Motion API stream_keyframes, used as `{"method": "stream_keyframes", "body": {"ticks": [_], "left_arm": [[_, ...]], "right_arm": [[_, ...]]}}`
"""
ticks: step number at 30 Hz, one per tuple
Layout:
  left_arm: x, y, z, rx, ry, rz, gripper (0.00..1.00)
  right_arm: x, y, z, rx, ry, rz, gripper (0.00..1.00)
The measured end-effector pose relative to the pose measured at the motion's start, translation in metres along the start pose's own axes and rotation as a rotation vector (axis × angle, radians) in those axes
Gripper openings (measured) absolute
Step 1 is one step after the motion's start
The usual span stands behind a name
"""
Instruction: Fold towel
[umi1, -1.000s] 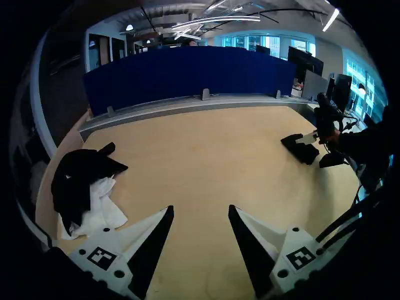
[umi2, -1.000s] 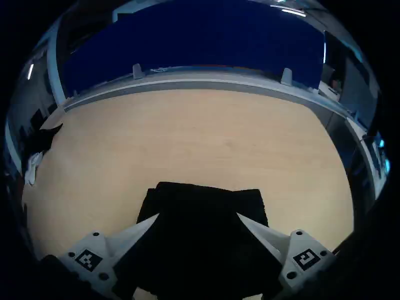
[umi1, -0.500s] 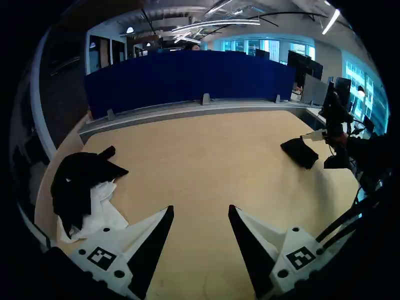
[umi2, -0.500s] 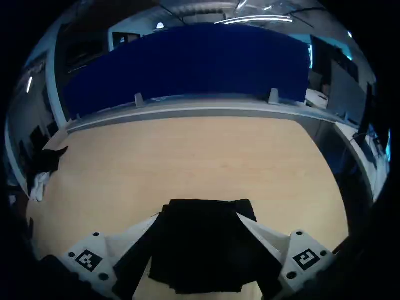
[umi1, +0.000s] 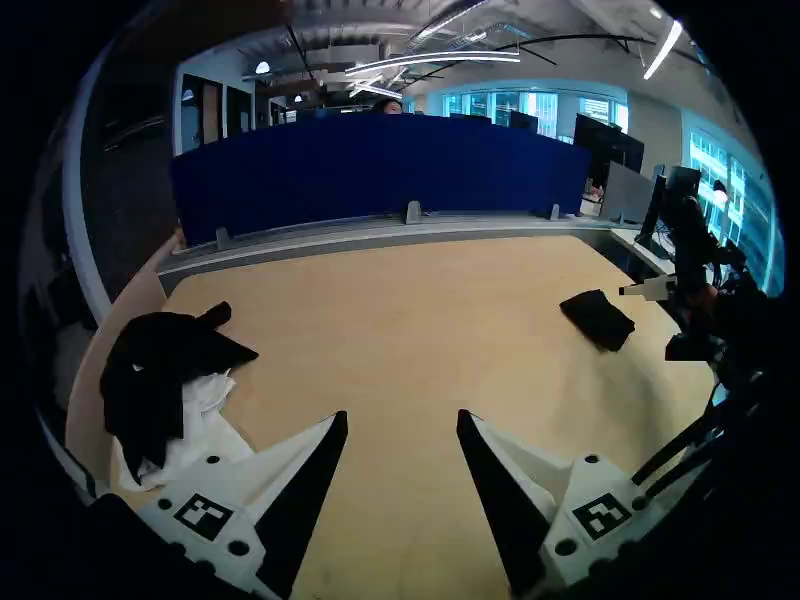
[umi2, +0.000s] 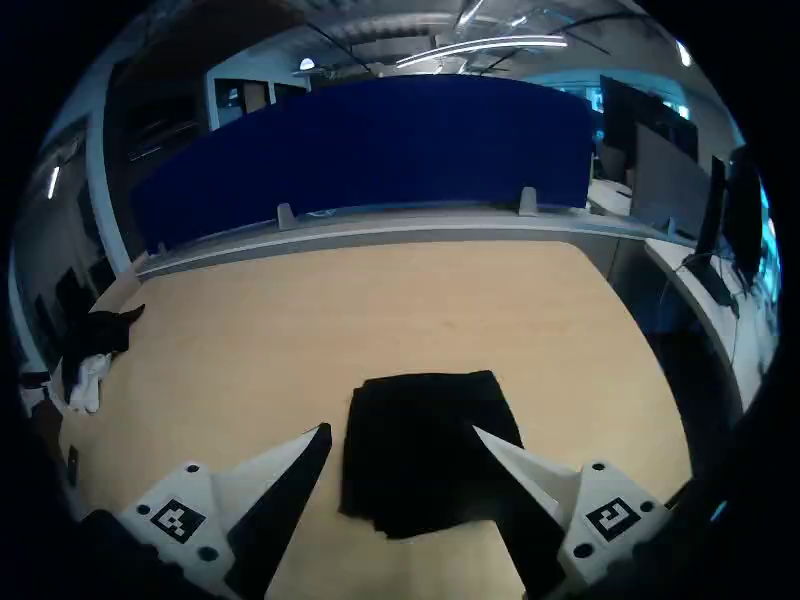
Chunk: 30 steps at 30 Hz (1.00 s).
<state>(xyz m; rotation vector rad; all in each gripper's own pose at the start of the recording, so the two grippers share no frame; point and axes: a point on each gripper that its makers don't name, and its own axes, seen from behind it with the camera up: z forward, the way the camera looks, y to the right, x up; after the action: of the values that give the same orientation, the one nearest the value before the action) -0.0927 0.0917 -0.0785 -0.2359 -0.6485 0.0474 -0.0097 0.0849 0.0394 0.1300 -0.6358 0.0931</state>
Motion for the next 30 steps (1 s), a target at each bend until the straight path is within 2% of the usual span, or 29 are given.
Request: {"method": "stream_keyframes", "body": {"ticks": [9, 18, 24, 30], "left_arm": [[0.006, -0.007, 0.001, -0.003, 0.045, -0.018, 0.8], [0.015, -0.014, 0.007, 0.008, 0.101, -0.043, 0.8], [0.023, -0.025, 0.008, 0.022, 0.158, -0.081, 0.8], [0.029, -0.04, 0.008, 0.051, 0.214, -0.115, 0.8]], "right_arm": [[-0.003, -0.037, -0.042, 0.0, 0.066, 0.013, 1.0], [0.02, -0.084, -0.08, 0.014, 0.238, 0.02, 1.0], [0.04, -0.093, -0.102, -0.055, 0.391, 0.055, 1.0], [0.052, -0.107, -0.117, -0.104, 0.454, 0.052, 1.0]]}}
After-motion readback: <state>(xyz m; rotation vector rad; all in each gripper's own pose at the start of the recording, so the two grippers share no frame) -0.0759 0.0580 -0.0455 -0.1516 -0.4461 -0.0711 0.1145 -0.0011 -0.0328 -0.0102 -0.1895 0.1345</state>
